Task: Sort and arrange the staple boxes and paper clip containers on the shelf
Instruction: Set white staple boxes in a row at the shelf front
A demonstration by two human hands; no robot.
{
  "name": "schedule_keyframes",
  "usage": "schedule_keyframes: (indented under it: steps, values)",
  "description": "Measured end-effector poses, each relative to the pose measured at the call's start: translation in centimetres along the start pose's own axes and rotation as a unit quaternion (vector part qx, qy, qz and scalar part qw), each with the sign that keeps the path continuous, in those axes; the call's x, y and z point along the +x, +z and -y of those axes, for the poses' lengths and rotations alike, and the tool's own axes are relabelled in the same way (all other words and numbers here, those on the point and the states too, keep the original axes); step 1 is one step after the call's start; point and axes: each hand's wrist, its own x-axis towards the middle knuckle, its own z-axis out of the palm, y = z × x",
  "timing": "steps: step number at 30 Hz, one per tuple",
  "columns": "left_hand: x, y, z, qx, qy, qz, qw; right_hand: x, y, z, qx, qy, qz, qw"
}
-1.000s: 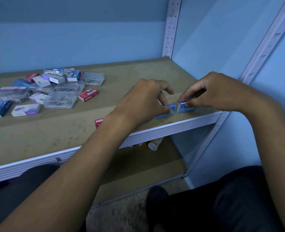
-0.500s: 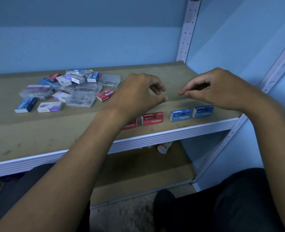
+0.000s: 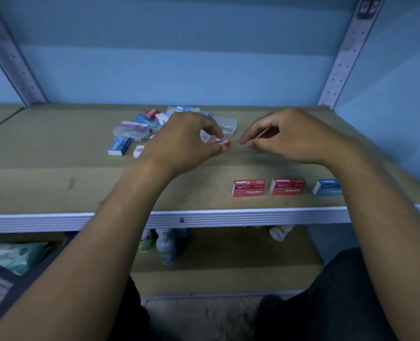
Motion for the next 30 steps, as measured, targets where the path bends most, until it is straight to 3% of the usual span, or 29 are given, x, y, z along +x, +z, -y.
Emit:
schedule_keyframes:
  steps: [7,14,23,30]
  values:
    - [-2.7,-3.5,5.3,0.043,-0.083,-0.024,0.995,4.4,4.6,4.2,0.005,-0.032,0.014,0.999]
    - [-3.6,-4.6,8.6,0.071,-0.14,-0.002,0.988,7.7,8.4,7.1,-0.035,-0.042,0.014,0.998]
    - [-3.7,-4.3,10.0,0.105,-0.147,0.042,0.983,10.5,12.3,9.2,-0.153,-0.01,0.038,0.987]
    - [-4.1,-4.8,10.1,0.102,-0.137,0.036,0.985,10.8,12.7,9.3,-0.141,0.004,0.032,0.989]
